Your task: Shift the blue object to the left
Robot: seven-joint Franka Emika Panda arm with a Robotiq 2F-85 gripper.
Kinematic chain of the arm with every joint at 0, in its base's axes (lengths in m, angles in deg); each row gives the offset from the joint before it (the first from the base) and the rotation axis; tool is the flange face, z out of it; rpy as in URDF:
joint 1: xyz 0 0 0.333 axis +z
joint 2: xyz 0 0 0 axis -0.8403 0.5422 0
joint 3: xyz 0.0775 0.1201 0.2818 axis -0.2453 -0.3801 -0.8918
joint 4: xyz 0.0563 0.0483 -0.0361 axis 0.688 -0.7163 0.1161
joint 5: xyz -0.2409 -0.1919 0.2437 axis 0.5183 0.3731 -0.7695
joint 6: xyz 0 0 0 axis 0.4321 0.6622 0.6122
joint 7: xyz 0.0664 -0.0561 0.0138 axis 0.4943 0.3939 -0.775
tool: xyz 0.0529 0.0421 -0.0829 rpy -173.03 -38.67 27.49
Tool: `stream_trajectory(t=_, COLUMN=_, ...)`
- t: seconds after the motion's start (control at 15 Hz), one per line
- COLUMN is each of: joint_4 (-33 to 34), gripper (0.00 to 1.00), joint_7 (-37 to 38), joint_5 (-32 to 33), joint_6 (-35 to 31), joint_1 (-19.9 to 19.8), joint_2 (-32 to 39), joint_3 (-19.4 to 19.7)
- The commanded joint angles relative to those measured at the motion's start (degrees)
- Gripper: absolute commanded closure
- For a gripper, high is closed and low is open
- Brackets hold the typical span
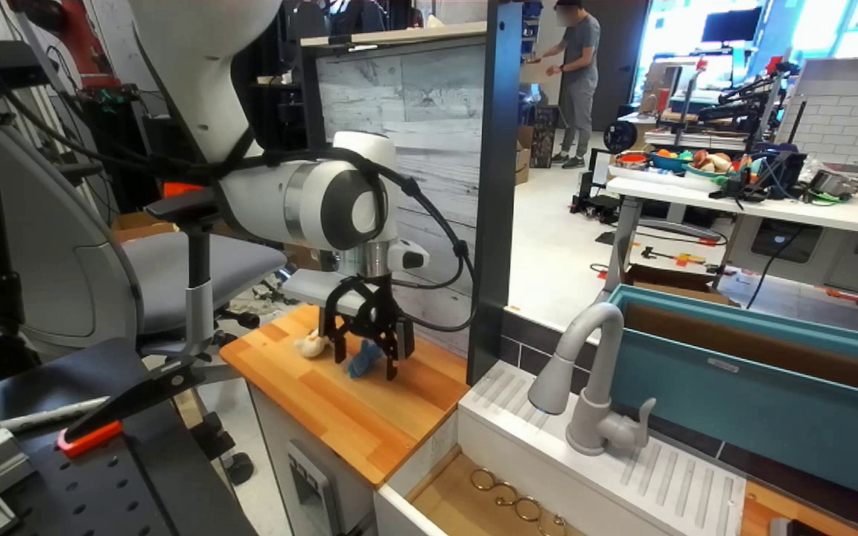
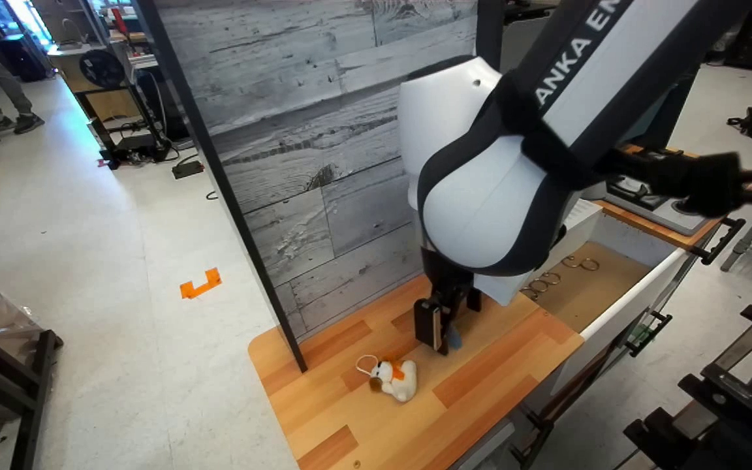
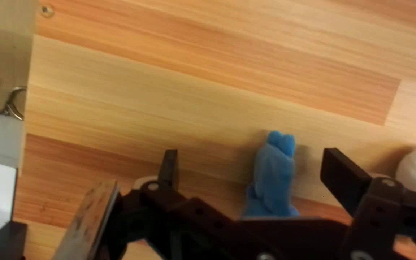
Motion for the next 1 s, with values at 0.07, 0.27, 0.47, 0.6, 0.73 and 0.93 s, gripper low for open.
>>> stream_trajectory(t=0.07, joint_4=-14.8, gripper=0.0, joint_7=2.9, joint_5=0.5, joint_6=-0.8, joint_1=0.8, joint_2=-11.7, joint_3=2.4)
stream_trajectory(t=0.27, joint_4=-23.2, gripper=0.0, joint_7=3.0, joint_5=0.9, joint_6=-0.8, joint_1=0.4, joint_2=-18.4, joint_3=2.9)
stream_trajectory(t=0.47, joint_4=-30.5, gripper=0.0, joint_7=2.8, joint_5=1.0, joint_6=-0.7, joint_1=-0.3, joint_2=-24.8, joint_3=3.2)
stream_trajectory(t=0.6, joint_4=-34.8, gripper=0.0, joint_7=2.2, joint_5=0.6, joint_6=-0.5, joint_1=-1.3, joint_2=-29.1, joint_3=3.0)
stream_trajectory(t=0.73, joint_4=-29.9, gripper=0.0, joint_7=2.0, joint_5=0.6, joint_6=0.2, joint_1=-1.1, joint_2=-24.5, joint_3=2.6)
stream_trajectory(t=0.93, joint_4=-29.4, gripper=0.0, joint_7=2.0, joint_5=0.6, joint_6=0.2, joint_1=-1.1, joint_2=-23.9, joint_3=2.6)
